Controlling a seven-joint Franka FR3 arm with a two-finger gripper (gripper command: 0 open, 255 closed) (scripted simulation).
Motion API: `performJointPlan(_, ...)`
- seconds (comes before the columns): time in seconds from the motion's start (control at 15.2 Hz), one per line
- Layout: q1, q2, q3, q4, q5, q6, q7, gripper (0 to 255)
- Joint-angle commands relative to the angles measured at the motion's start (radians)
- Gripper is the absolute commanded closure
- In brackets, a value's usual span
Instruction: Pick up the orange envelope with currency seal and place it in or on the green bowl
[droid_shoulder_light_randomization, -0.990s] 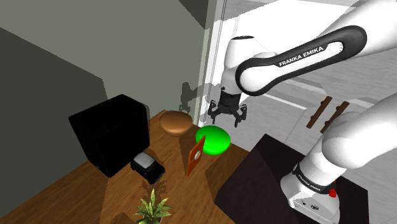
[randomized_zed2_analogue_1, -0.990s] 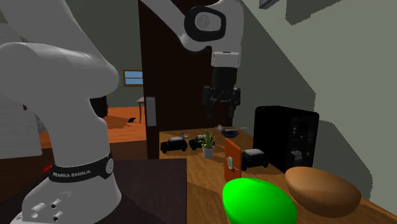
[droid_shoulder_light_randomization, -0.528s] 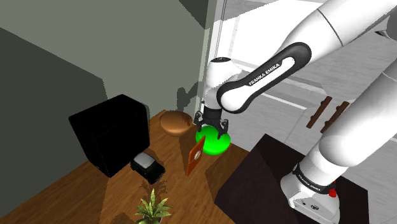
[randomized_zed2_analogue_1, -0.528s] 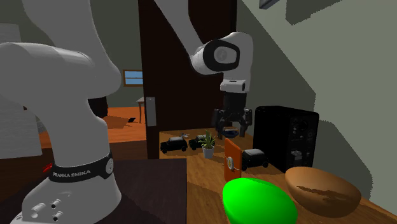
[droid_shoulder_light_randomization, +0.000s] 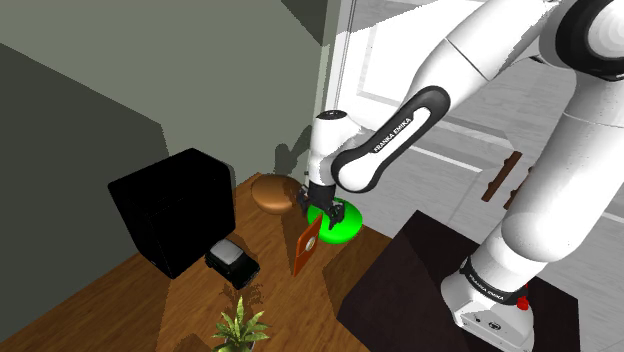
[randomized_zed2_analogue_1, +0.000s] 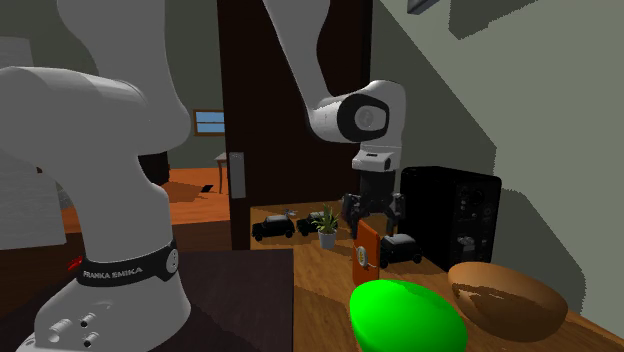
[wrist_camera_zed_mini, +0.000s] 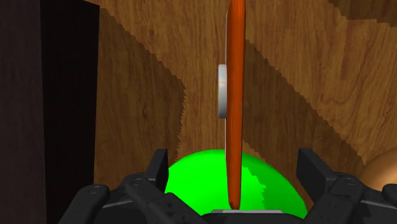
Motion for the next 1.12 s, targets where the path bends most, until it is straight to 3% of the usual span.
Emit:
performJointPlan(0.0,0.006,0.029,-0.01,0.0,-0.028,0.026,0.02,0)
performJointPlan(0.59,0.012,0.052,-0.02,0.0,-0.05,0.046,0.036,0)
performJointPlan(0.66,0.012,0.052,-0.02,0.0,-0.05,0.046,0.036,255)
performJointPlan(1.06,0.012,0.052,-0.02,0.0,-0.05,0.046,0.036,255)
